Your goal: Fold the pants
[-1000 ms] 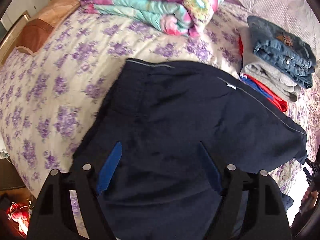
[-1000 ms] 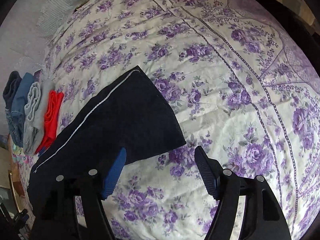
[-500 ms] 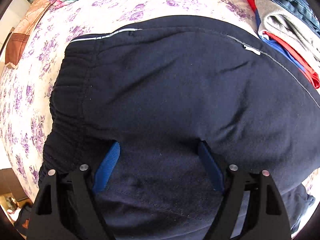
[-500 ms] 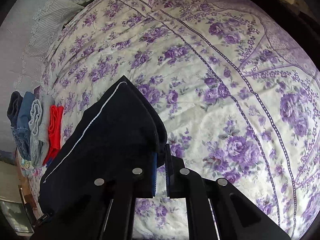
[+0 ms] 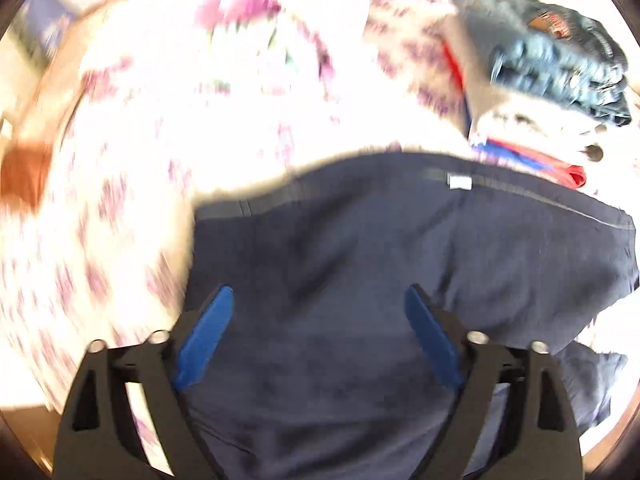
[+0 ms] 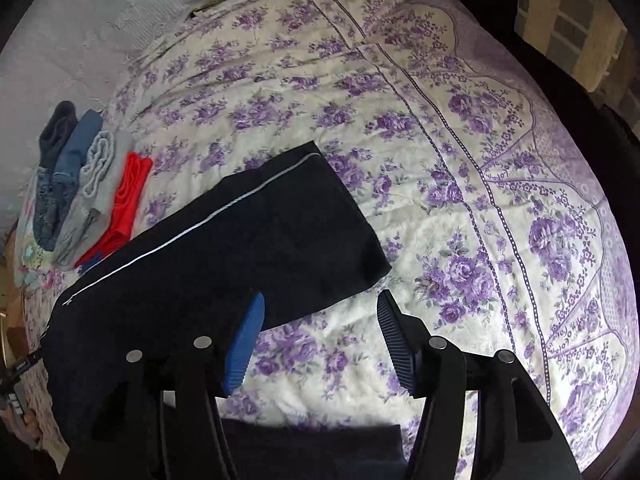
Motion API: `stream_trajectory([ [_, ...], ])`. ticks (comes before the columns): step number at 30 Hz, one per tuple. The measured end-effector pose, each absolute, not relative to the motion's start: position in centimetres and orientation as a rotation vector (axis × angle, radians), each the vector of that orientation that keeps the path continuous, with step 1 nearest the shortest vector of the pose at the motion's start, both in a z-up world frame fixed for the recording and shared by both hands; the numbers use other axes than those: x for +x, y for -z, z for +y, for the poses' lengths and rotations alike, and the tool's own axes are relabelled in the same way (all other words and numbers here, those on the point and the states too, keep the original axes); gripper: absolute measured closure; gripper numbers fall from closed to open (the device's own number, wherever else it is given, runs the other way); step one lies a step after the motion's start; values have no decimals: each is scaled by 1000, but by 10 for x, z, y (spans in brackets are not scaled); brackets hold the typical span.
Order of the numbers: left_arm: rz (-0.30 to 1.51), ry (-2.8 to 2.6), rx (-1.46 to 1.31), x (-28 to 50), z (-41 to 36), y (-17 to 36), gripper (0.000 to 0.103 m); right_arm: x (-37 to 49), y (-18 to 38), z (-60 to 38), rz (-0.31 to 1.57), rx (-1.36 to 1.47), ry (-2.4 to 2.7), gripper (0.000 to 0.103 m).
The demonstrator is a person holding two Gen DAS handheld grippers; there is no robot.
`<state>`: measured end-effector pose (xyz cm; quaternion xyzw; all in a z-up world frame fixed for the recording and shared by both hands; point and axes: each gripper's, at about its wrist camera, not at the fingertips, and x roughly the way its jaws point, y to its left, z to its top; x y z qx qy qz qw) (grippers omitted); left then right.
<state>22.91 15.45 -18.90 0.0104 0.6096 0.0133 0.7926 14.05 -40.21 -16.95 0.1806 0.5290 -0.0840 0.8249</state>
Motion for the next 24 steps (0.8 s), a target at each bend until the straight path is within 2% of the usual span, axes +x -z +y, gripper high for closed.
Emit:
stream_trajectory([
  [4, 1369, 89, 181, 285, 162, 199, 9, 122, 162, -368, 1141, 391, 92, 41],
  [10, 1454, 174, 180, 331, 175, 231, 9, 110, 161, -333, 1200, 348, 56, 41],
  [16, 1541, 244, 136, 347, 177, 272, 11, 134, 151, -304, 1204, 220, -18, 41],
  [18, 1508, 283, 107, 346, 176, 272, 22, 153, 147, -277, 1204, 149, -123, 41],
  [20, 1464, 304, 108, 342, 174, 265, 43, 175, 141, -240, 1205, 72, -269, 41],
  [24, 1424, 316, 97, 341, 178, 251, 59, 221, 131, -144, 1189, -165, -690, 38],
])
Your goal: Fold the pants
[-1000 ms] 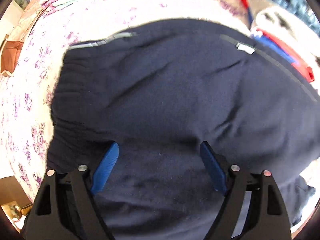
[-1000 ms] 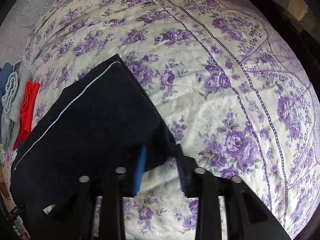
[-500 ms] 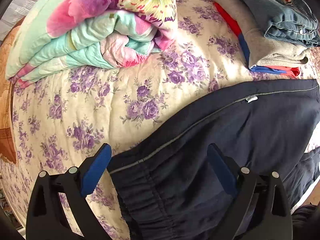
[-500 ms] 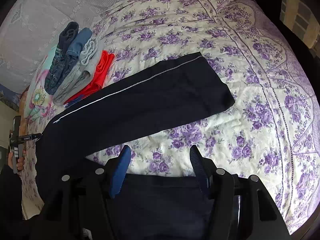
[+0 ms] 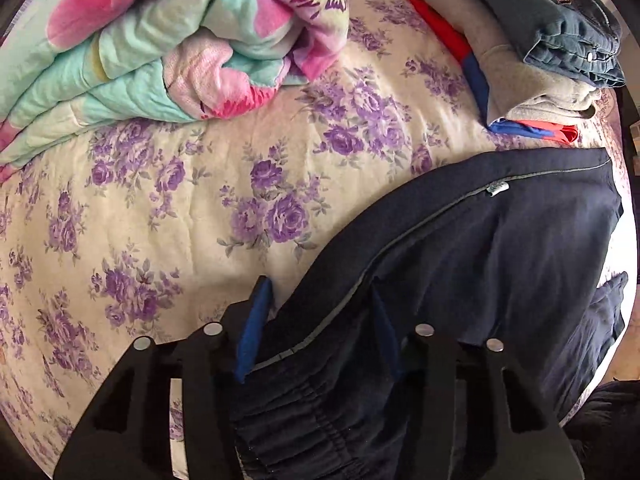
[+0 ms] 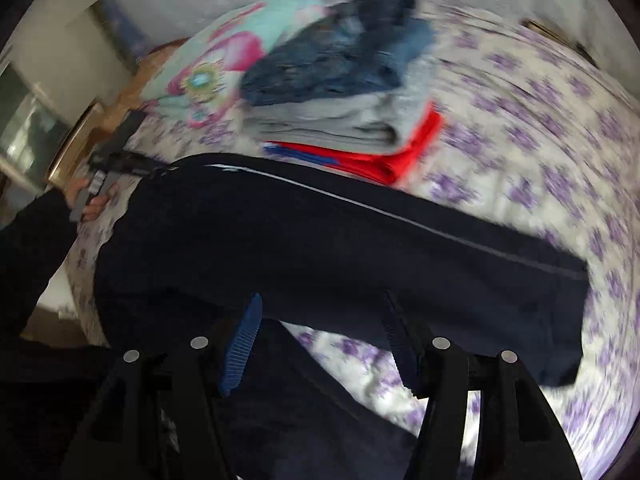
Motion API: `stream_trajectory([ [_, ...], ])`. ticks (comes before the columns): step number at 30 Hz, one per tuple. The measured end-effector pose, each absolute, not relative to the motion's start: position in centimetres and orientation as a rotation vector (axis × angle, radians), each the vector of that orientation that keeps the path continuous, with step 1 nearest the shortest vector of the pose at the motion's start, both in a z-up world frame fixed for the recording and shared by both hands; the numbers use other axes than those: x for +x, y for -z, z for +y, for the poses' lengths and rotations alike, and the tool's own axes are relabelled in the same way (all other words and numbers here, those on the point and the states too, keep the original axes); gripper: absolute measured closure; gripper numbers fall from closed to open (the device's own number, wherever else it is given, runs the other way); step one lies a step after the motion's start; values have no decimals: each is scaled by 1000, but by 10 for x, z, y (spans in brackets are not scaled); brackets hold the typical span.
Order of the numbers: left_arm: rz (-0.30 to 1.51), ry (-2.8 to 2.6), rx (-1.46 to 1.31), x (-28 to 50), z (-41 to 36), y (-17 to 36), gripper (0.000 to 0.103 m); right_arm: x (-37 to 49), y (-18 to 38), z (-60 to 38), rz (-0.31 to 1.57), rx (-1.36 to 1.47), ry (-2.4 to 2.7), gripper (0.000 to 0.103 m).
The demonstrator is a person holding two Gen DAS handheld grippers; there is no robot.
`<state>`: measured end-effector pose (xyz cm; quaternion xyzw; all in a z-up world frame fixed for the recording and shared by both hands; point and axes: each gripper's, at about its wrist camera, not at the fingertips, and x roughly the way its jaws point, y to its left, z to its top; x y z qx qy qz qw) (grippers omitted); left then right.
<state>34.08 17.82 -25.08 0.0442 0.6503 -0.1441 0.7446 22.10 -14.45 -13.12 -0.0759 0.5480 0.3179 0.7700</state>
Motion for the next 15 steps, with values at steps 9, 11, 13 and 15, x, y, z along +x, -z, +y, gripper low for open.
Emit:
stream_trajectory([
  [9, 1338, 352, 137, 307, 142, 225, 79, 309, 200, 5, 1225, -504, -974, 30],
  [11, 1319, 365, 137, 295, 147, 213, 80, 319, 218, 20, 1222, -513, -965, 30],
  [13, 1308, 368, 133, 293, 146, 211, 80, 328, 231, 30, 1217, -506, -962, 34],
  [15, 1307, 372, 132, 292, 149, 209, 80, 334, 236, 36, 1208, -493, -965, 40],
])
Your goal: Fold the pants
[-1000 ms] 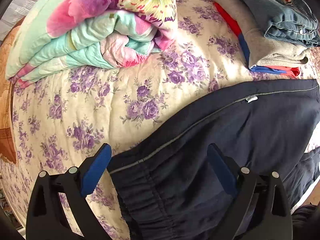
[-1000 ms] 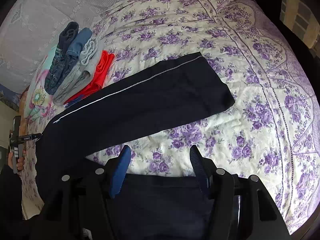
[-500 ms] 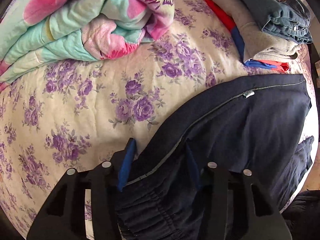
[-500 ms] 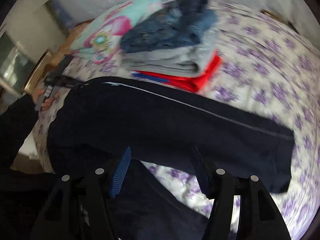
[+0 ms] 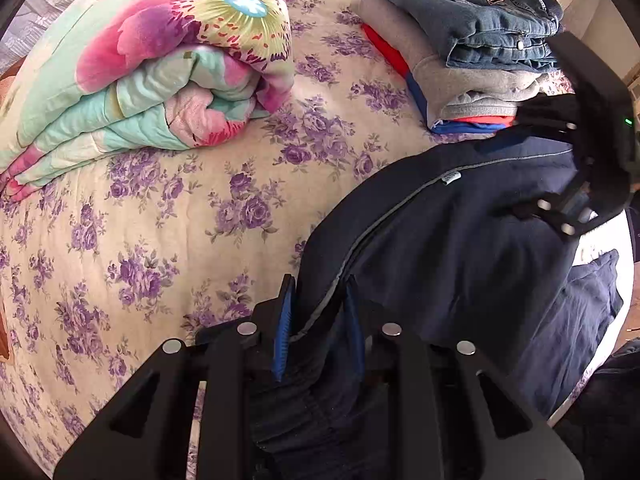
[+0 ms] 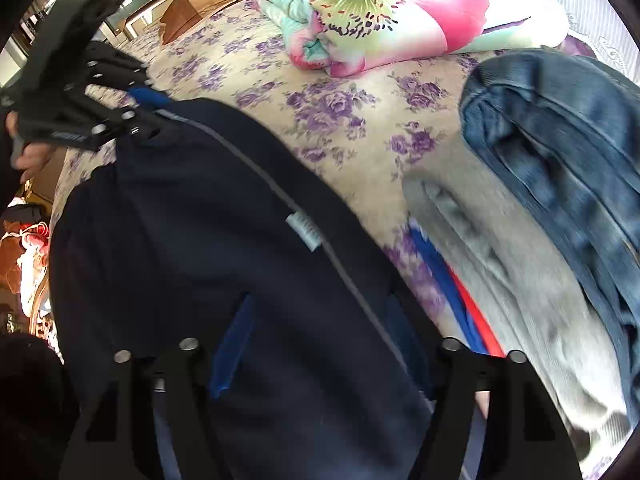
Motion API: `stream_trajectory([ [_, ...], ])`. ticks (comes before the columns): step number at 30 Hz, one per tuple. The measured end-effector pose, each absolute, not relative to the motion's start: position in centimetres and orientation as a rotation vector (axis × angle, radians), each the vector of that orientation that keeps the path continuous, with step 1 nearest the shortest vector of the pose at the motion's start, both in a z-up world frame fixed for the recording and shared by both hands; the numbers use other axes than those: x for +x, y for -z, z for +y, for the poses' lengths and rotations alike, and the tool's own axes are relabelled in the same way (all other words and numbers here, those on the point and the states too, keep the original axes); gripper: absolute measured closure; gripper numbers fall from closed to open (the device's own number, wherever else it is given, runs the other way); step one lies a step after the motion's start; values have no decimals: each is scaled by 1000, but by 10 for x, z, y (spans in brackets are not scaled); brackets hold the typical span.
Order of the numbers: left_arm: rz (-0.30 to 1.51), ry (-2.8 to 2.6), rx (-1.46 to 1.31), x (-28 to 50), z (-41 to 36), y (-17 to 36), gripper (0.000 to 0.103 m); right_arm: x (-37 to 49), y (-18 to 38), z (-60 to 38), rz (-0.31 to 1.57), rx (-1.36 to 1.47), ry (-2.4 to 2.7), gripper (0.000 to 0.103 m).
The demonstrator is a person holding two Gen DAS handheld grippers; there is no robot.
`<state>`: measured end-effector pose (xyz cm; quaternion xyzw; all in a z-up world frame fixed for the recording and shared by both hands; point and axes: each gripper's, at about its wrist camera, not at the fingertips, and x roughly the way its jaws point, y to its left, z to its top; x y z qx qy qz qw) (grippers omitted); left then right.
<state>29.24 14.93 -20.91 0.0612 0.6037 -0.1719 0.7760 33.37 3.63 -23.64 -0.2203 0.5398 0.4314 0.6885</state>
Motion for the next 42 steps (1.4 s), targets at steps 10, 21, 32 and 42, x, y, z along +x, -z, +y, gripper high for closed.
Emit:
stream_trajectory([
  [10, 1287, 382, 130, 278, 166, 195, 80, 358, 262, 31, 1317, -521, -980, 48],
  [21, 1292, 325, 122, 277, 166, 187, 80, 339, 223, 16, 1240, -556, -947, 97],
  [32, 1234, 310, 131, 222, 170, 147, 80, 249, 156, 0, 1123, -553, -945, 97],
  [42, 1255, 308, 175, 101, 168, 151, 80, 112, 154, 7, 1150, -536, -1064, 96],
])
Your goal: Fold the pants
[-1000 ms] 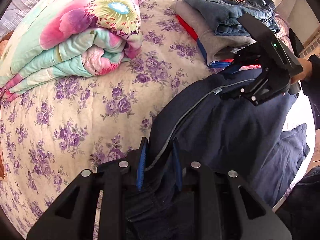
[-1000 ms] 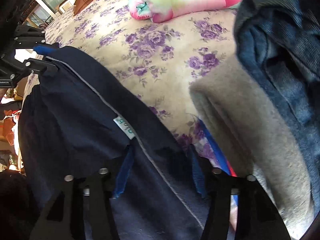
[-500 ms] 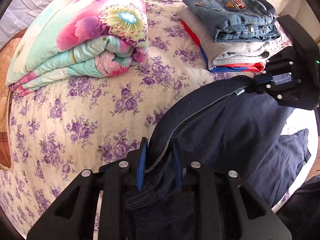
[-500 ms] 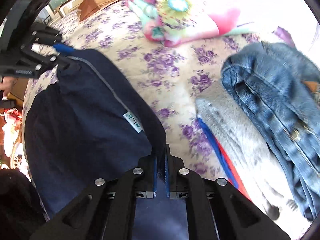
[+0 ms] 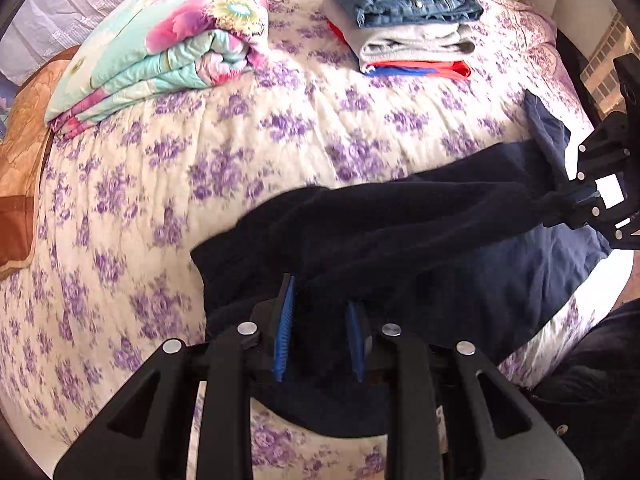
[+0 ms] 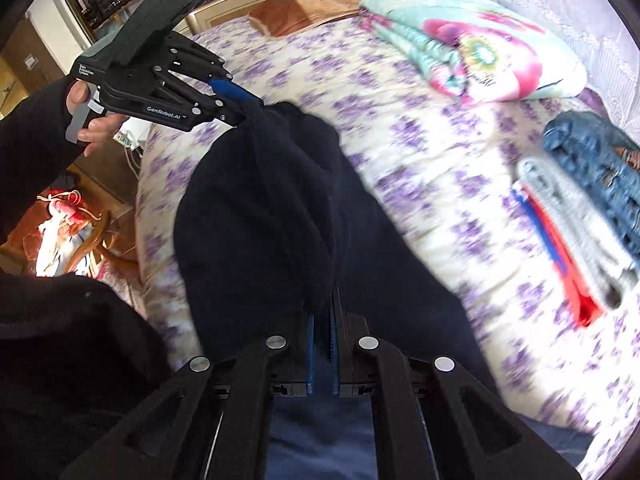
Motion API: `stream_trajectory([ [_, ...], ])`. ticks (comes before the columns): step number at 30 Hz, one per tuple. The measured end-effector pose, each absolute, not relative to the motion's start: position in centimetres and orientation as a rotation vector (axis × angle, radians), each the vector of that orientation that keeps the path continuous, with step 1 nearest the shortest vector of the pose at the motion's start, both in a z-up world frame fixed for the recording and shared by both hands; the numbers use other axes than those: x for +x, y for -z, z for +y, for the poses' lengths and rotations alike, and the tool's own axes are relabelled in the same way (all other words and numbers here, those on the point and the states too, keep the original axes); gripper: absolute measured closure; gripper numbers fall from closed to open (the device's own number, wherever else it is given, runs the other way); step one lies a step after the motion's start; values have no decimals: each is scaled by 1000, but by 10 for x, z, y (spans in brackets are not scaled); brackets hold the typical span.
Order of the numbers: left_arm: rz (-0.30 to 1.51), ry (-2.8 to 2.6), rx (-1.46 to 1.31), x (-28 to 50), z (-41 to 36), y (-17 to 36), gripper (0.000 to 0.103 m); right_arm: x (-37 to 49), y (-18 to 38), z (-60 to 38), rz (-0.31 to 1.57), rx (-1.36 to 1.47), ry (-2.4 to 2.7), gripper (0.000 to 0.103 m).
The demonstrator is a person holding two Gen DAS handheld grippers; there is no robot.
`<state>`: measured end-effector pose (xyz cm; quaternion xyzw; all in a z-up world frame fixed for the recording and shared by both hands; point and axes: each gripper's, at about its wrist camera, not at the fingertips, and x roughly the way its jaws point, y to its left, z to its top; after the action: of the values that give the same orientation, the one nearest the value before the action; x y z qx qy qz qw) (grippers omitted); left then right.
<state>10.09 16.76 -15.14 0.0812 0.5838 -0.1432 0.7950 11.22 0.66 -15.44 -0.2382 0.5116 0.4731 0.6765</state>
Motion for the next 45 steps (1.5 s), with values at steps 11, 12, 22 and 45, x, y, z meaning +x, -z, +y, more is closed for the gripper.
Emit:
stream_trajectory([
  [11, 1297, 259, 90, 36, 183, 185, 80, 39, 199, 24, 1264, -580, -1049, 96],
  [12, 1305, 254, 78, 33, 184, 189, 80, 37, 205, 25, 1267, -585, -1045, 96],
  [22, 1307, 202, -73, 2, 207, 196, 81, 18, 252, 28, 1310, -592, -1001, 88],
  [45, 1365, 76, -248, 5, 154, 245, 49, 35, 235, 45, 1350, -336, -958, 94],
])
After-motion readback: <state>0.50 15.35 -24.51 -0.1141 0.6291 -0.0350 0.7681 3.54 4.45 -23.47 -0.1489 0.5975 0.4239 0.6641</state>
